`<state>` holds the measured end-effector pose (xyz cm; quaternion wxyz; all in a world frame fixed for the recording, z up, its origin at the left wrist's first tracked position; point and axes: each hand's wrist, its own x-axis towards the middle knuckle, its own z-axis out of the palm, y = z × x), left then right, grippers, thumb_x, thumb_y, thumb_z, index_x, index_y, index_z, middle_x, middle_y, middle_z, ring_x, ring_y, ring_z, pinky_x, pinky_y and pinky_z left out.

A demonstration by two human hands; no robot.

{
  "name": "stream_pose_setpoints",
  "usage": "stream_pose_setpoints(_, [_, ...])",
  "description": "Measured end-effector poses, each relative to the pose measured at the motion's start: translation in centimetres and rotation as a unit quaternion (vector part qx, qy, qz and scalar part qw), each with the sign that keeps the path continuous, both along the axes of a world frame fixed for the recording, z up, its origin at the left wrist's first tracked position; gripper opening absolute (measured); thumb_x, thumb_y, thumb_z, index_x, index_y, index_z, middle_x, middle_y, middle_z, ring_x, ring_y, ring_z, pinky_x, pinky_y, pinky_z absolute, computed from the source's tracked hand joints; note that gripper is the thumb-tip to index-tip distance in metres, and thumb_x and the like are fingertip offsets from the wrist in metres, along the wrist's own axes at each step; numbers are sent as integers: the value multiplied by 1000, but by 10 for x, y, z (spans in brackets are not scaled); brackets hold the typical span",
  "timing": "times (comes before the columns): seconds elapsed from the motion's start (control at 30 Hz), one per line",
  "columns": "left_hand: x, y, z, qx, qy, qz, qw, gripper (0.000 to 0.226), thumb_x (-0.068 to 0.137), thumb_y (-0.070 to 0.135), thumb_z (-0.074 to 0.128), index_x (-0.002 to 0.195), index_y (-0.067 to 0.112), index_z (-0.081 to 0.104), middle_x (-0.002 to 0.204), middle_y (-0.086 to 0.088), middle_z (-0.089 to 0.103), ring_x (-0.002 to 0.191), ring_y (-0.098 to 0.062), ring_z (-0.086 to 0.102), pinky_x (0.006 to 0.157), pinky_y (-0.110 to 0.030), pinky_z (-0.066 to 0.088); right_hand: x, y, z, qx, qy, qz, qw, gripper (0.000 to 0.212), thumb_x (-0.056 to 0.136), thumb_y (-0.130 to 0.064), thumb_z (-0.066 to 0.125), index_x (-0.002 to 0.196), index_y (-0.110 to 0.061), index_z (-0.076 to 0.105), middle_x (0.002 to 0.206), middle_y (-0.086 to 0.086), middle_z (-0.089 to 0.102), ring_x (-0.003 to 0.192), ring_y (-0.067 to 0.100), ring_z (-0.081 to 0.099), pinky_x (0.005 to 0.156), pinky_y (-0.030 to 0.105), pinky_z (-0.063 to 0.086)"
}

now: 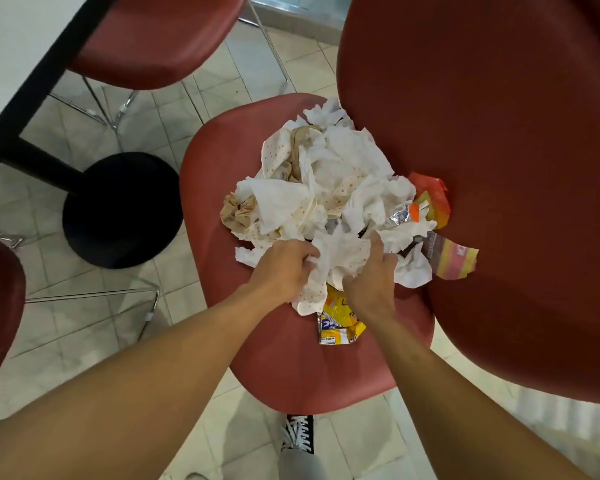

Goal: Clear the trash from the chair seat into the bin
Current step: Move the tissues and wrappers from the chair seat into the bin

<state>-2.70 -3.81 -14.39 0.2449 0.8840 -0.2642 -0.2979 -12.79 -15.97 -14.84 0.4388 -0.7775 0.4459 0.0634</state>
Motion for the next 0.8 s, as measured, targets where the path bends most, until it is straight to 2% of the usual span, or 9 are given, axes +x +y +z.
stream_pose_setpoints(0.1, [-6,11,20,-17,2,41,999,20,91,17,58,105,17,72,100,0,73,91,-16,66,84,-35,52,-8,-2,22,1,-3,12,1000,84,84,-7,63,151,-24,15,137,11,26,101,22,47,88,30,42])
stream_pose_setpoints(0.17, [-10,19,33,-29,-3,66,997,18,90,19,58,99,18,74,94,3,73,86,-13,65,81,-34,52,-13,0,36,-9,-1,21,1000,77,85,-10,64,149,-21,23,136,11,29,109,25,46,90,29,39])
stream_pose_setpoints(0.23, [-15,29,45,-29,-17,88,996,15,89,20,60,96,19,74,96,5,68,90,-13,62,80,-31,50,-15,4,51,-24,1,40,999,68,86,-15,66,145,-17,33,135,13,33,116,27,46,93,29,38])
stream_pose_setpoints(0.3, [-20,38,57,-31,-35,115,992,13,88,22,63,96,20,73,102,3,64,95,-13,58,81,-27,46,-16,9,67,-36,1,60,998,62,86,-20,68,140,-14,40,134,13,37,116,27,48,95,28,38])
stream_pose_setpoints(0.4, [-27,55,77,-38,-58,148,986,13,86,23,64,96,18,72,106,1,65,98,-17,60,82,-25,44,-15,22,92,-41,-8,88,995,57,86,-19,68,137,-12,44,133,11,39,102,17,46,89,20,34])
stream_pose_setpoints(0.5, [-36,77,100,-43,-50,191,979,11,85,22,62,90,22,72,91,3,69,85,-19,64,76,-31,51,-16,42,112,-37,-23,102,994,53,86,-21,68,134,-13,48,133,10,39,107,20,50,91,22,37])
stream_pose_setpoints(0.6, [-43,104,117,-41,-38,233,971,10,86,23,61,80,30,66,73,10,66,72,-14,62,68,-28,49,-18,67,127,-45,-26,118,992,49,86,-22,67,131,-15,51,133,8,40,110,21,51,89,25,40])
stream_pose_setpoints(0.7, [-52,139,130,-27,-34,267,963,11,86,24,60,80,32,63,70,11,64,69,-12,60,61,-26,42,-22,94,141,-42,-32,143,988,48,86,-19,67,131,-12,51,132,10,39,113,21,48,85,17,32])
stream_pose_setpoints(0.8, [-63,181,138,-30,-35,302,952,9,86,22,60,80,28,63,75,7,65,74,-16,61,66,-29,48,-26,129,154,-38,-23,171,984,48,86,-15,67,131,-12,52,133,12,39,115,24,50,87,20,37])
